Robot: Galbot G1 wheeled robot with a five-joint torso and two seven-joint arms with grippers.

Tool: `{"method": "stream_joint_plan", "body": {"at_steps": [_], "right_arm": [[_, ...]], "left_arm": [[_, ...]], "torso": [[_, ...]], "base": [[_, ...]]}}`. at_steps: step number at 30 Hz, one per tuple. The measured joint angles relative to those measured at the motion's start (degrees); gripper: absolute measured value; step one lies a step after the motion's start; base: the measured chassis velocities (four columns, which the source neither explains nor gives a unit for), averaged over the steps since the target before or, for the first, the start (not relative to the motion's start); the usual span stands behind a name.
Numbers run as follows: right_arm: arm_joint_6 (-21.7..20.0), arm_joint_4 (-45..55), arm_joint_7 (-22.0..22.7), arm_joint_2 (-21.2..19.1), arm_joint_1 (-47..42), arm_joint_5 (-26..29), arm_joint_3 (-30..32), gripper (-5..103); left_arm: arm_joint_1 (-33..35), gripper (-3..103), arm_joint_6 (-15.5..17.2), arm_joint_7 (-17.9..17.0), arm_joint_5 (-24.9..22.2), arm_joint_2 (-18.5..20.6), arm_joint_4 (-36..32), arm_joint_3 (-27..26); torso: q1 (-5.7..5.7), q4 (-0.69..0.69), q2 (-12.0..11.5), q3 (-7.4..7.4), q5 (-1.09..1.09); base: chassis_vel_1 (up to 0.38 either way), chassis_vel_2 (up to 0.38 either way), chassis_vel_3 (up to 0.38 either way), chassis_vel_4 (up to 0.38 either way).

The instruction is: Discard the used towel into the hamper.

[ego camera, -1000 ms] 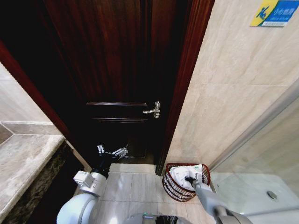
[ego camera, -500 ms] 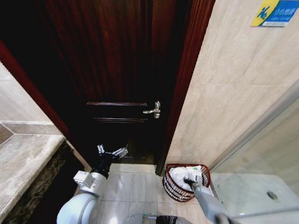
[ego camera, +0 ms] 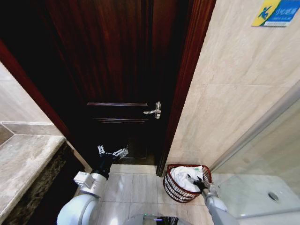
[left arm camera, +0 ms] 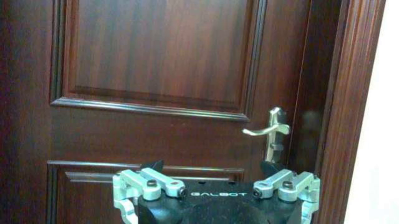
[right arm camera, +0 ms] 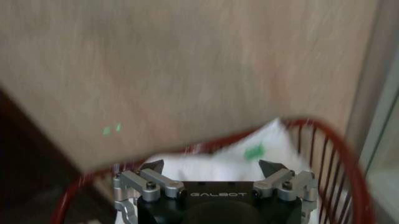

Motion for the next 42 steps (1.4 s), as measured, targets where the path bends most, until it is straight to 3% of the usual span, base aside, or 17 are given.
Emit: {"method": "stream_joint_plan", "body": {"at_steps": [1, 4, 9, 11, 14, 21, 27, 30, 35, 37, 42], "right_arm": [[-0.2, 0.3, -0.2, -0.9, 0.1, 0.9, 0.5, 99], [-0.7, -1.0, -0.3, -1.7, 1.2, 1.1, 0.5, 100], [-5.3, -6.3, 2.3, -1.5, 5.8, 2.1, -0.6, 100], [-9.1, -8.8, 2.5, -1.0, 8.3, 4.4, -1.8, 100], [-10.5, -12.6, 3.3, -0.3, 11.1, 4.1, -2.1, 100], [-10.1, -27.3, 5.3, 1.8, 21.1, -2.3, -2.5, 100], [-10.0, -30.0, 6.2, 3.6, 23.4, -6.1, -2.4, 100], [-8.8, -32.8, 7.8, 5.1, 24.4, -13.7, -2.1, 100], [-8.2, -34.3, 10.6, 6.1, 24.6, -20.8, -1.7, 100], [-7.7, -34.7, 11.9, 6.4, 24.5, -27.0, -1.4, 100], [-7.9, -34.9, 13.2, 6.2, 24.9, -29.8, -1.4, 100]], "left_arm": [[0.0, 100, 0.0, 0.0, 0.0, 0.0, 0.0, 0.0], [0.0, 100, 0.0, 0.0, 0.0, 0.0, 0.0, 0.0], [0.0, 100, 0.0, 0.0, 0.0, 0.0, 0.0, 0.0], [0.0, 100, 0.0, 0.0, 0.0, 0.0, 0.0, 0.0], [0.0, 100, 0.0, 0.0, 0.0, 0.0, 0.0, 0.0], [0.0, 100, 0.0, 0.0, 0.0, 0.0, 0.0, 0.0], [0.0, 100, 0.0, 0.0, 0.0, 0.0, 0.0, 0.0], [0.0, 100, 0.0, 0.0, 0.0, 0.0, 0.0, 0.0], [0.0, 100, 0.0, 0.0, 0.0, 0.0, 0.0, 0.0], [0.0, 100, 0.0, 0.0, 0.0, 0.0, 0.0, 0.0], [0.0, 100, 0.0, 0.0, 0.0, 0.0, 0.0, 0.0]], "torso": [[0.00, 0.01, 0.0, 0.00, -0.08], [0.00, -0.02, 0.0, 0.00, -0.03], [0.00, 0.01, 0.0, 0.00, -0.02], [0.00, 0.00, 0.0, 0.00, 0.00], [0.00, 0.01, 0.0, 0.00, -0.03], [0.01, -0.01, 0.0, 0.01, -0.03], [0.00, -0.02, 0.0, 0.01, -0.05], [0.00, 0.01, 0.0, 0.00, -0.04], [0.00, 0.01, 0.0, 0.00, -0.02], [0.00, 0.01, 0.0, 0.00, -0.02], [0.00, 0.00, 0.0, 0.00, 0.00]], "base": [[0.000, 0.000, 0.000, 0.000], [0.000, 0.000, 0.000, 0.000], [0.000, 0.000, 0.000, 0.000], [0.000, 0.000, 0.000, 0.000], [0.000, 0.000, 0.000, 0.000], [0.000, 0.000, 0.000, 0.000], [0.000, 0.000, 0.000, 0.000], [0.000, 0.000, 0.000, 0.000], [0.000, 0.000, 0.000, 0.000], [0.000, 0.000, 0.000, 0.000], [0.000, 0.000, 0.000, 0.000]]}}
